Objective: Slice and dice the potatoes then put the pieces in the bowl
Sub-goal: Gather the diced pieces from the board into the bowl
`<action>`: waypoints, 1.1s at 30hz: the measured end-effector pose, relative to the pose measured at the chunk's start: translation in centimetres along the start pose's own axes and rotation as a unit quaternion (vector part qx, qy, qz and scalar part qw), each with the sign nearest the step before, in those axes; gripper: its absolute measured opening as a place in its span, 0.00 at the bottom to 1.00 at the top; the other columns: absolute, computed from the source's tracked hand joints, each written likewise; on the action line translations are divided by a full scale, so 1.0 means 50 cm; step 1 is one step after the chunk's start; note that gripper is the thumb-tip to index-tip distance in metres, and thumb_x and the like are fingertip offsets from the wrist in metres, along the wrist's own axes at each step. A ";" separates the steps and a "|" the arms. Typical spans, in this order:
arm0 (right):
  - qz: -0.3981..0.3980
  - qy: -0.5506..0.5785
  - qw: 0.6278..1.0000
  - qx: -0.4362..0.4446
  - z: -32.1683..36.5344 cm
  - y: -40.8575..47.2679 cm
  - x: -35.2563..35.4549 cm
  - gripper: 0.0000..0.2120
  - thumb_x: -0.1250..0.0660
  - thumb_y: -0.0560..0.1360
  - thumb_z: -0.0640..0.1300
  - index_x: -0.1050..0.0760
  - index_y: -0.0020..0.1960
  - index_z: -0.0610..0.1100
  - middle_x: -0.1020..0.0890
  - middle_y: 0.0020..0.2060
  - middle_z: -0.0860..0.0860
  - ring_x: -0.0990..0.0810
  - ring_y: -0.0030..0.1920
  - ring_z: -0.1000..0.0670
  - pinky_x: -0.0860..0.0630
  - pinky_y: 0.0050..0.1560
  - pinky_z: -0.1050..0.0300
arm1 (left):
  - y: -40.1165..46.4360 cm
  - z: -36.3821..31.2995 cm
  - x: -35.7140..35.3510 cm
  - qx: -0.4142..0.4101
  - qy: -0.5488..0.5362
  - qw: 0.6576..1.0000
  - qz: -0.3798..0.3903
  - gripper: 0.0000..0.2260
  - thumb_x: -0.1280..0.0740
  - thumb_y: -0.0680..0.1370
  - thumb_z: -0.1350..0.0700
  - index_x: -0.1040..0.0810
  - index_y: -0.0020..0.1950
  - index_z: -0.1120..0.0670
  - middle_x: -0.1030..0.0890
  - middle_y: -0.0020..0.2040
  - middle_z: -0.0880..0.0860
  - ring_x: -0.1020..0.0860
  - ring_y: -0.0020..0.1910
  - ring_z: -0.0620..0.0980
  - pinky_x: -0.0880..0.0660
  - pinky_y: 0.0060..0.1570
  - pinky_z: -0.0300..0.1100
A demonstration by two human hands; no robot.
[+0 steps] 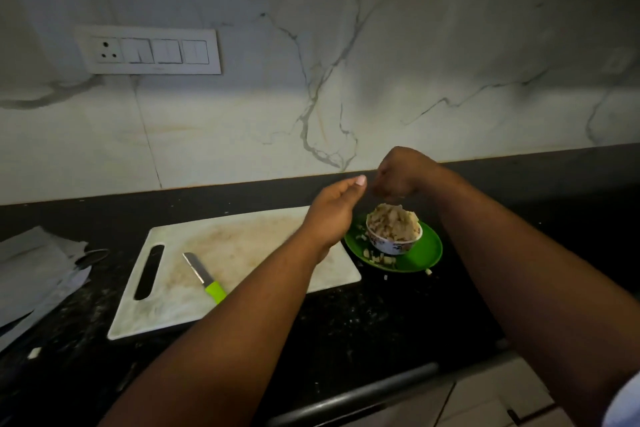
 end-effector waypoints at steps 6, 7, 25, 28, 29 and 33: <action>0.016 0.022 1.000 -0.010 -0.036 -0.005 -0.027 0.12 0.28 0.69 0.51 0.16 0.43 0.42 0.16 0.38 0.45 0.18 0.38 0.48 0.22 0.38 0.55 | 0.028 0.017 -0.068 0.043 -0.026 0.999 -0.008 0.25 0.42 0.85 0.37 0.20 0.71 0.52 0.21 0.63 0.46 0.25 0.66 0.46 0.31 0.67 0.44; 0.019 0.028 0.999 -0.005 -0.040 -0.005 -0.030 0.11 0.28 0.69 0.50 0.16 0.43 0.43 0.16 0.37 0.45 0.18 0.38 0.48 0.21 0.39 0.55 | 0.026 0.020 -0.070 0.047 -0.029 0.998 -0.007 0.27 0.43 0.84 0.35 0.21 0.71 0.52 0.20 0.65 0.48 0.25 0.68 0.48 0.31 0.68 0.45; 0.068 0.126 0.977 0.157 0.207 -0.054 -0.168 0.09 0.33 0.73 0.40 0.14 0.48 0.44 0.14 0.45 0.49 0.16 0.47 0.50 0.18 0.50 0.55 | -0.129 0.081 0.312 0.005 -0.047 0.974 -0.223 0.27 0.46 0.81 0.33 0.17 0.62 0.49 0.14 0.59 0.51 0.18 0.62 0.47 0.28 0.72 0.51; 0.053 0.025 0.985 0.161 0.246 -0.048 -0.241 0.11 0.35 0.73 0.39 0.17 0.52 0.41 0.17 0.49 0.46 0.19 0.54 0.44 0.21 0.55 0.53 | -0.133 0.099 0.329 0.008 -0.065 0.970 -0.235 0.28 0.46 0.79 0.33 0.17 0.62 0.50 0.14 0.58 0.52 0.18 0.62 0.48 0.26 0.70 0.51; 0.051 0.034 0.984 0.165 0.251 -0.050 -0.254 0.11 0.35 0.73 0.39 0.17 0.51 0.42 0.17 0.49 0.47 0.20 0.53 0.45 0.21 0.55 0.54 | -0.127 0.095 0.330 -0.001 -0.064 0.971 -0.232 0.28 0.46 0.79 0.33 0.17 0.62 0.50 0.14 0.58 0.52 0.18 0.62 0.48 0.26 0.69 0.50; 0.074 0.168 0.962 0.201 0.266 -0.052 -0.276 0.13 0.35 0.72 0.35 0.15 0.46 0.48 0.17 0.42 0.57 0.20 0.47 0.57 0.24 0.52 0.61 | -0.098 0.094 0.322 -0.025 -0.032 0.979 -0.202 0.29 0.45 0.80 0.31 0.17 0.62 0.51 0.14 0.57 0.51 0.17 0.59 0.42 0.26 0.62 0.45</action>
Point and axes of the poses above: each hand's wrist, its own y-axis towards the middle knuckle, its own x-axis out of the back of the hand, z = x × y, the point moved 2 cm from there along y, towards the middle knuckle
